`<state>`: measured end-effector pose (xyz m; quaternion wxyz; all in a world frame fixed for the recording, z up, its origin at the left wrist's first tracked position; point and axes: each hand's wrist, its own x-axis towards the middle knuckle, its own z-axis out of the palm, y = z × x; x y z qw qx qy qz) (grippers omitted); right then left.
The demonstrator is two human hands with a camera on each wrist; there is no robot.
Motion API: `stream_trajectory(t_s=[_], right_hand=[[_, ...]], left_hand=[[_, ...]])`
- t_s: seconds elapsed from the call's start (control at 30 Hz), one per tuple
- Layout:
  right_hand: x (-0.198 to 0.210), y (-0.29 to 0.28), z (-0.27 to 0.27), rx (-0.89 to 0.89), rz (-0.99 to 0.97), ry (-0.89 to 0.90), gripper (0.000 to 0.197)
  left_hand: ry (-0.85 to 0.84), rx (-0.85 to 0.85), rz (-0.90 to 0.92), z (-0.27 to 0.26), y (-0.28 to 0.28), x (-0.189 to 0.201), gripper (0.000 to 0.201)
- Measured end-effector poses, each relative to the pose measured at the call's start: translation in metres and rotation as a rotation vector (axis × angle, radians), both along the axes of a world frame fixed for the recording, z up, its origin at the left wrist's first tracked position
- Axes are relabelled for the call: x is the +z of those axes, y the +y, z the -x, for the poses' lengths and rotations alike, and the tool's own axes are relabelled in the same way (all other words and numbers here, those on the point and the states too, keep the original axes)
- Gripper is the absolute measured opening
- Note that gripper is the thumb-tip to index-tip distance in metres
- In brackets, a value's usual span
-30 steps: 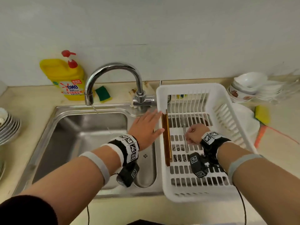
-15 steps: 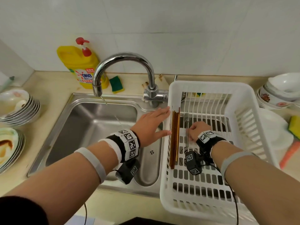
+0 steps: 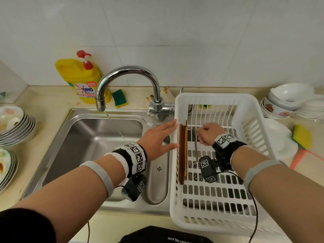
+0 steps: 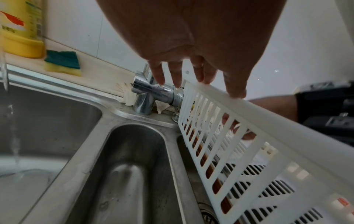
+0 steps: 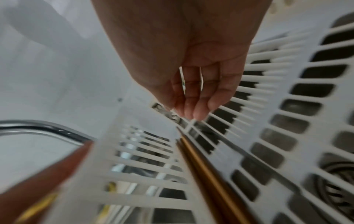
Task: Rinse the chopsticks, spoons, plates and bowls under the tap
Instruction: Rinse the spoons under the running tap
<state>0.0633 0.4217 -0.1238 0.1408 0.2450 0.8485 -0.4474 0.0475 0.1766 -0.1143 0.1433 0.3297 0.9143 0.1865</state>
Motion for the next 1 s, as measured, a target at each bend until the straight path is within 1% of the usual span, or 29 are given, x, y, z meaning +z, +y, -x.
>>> stream_trajectory(t_s=[0.07,0.13,0.23,0.33,0.4,0.5,0.6,0.67,0.77,0.87,1.0], right_hand=[[0.029,-0.008,0.005,0.066,-0.027,0.105,0.021],[0.061,-0.021,0.011,0.153,-0.051,0.212,0.021],[0.099,-0.053,0.017,0.330,-0.112,0.345,0.024],[0.117,-0.099,0.021,0.553,-0.134,0.400,0.024],[0.119,-0.136,0.025,0.719,-0.190,0.386,0.022],[0.114,-0.198,0.027,0.946,-0.300,0.349,0.020],[0.104,-0.265,0.020,1.152,-0.357,0.309,0.018],[0.098,-0.312,0.013,1.273,-0.373,0.298,0.018],[0.091,-0.380,0.002,1.377,-0.346,0.294,0.019],[0.085,-0.447,-0.011,1.423,-0.287,0.270,0.020],[0.067,-0.532,-0.033,1.457,-0.236,0.249,0.018]], left_hand=[[0.031,-0.014,0.045,0.000,-0.001,0.002,0.077],[0.075,0.008,0.057,-0.002,-0.005,0.008,0.068],[0.122,0.105,0.049,-0.005,-0.028,0.024,0.053],[0.188,0.230,0.100,-0.011,-0.075,0.037,0.045],[0.213,0.341,0.182,-0.020,-0.113,0.043,0.043],[0.198,0.535,0.279,-0.044,-0.177,0.047,0.041],[0.153,0.748,0.331,-0.078,-0.241,0.048,0.041],[0.121,0.846,0.355,-0.103,-0.282,0.047,0.044],[0.091,0.949,0.375,-0.134,-0.341,0.046,0.046],[0.089,1.060,0.381,-0.153,-0.398,0.048,0.049],[0.117,1.146,0.346,-0.167,-0.467,0.047,0.044]])
